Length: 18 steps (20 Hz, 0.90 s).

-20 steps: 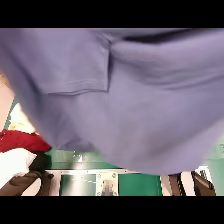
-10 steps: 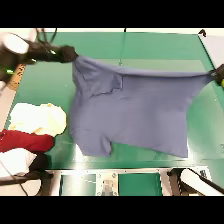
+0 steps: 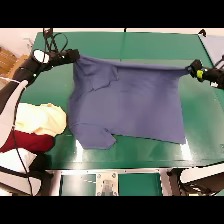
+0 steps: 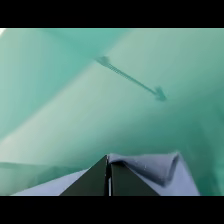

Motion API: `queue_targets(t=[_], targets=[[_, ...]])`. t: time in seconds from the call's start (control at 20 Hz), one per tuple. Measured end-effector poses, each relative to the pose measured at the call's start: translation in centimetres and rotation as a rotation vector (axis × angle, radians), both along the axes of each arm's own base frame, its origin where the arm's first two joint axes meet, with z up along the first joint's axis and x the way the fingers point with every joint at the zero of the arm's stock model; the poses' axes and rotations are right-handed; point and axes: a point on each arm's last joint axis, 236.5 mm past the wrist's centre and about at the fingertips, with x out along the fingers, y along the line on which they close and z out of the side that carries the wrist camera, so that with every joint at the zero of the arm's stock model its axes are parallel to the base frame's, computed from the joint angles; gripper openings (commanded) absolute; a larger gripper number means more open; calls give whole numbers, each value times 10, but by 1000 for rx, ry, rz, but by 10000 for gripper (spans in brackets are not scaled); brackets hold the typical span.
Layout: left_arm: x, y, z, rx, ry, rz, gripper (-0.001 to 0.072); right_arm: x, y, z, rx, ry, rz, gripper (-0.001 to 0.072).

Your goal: Fold the shirts.

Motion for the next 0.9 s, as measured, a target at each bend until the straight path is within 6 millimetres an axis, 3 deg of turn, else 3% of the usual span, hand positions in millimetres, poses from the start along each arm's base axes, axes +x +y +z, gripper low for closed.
queue_targets(t=[0.25,0.5,0.65,0.9], targets=[[12,11,11,25,-66,45,20,36,17,16,-17,-63,46,12],[11,14,5,95,-66,23,20,43,26,12,-15,-61,85,11],[0,18,-15,166,6,-33,21,27,30,1,-16,8,155,10],[-30,29,-55,251,180,-128,21,-33,29,-46,-80,263,245,10]])
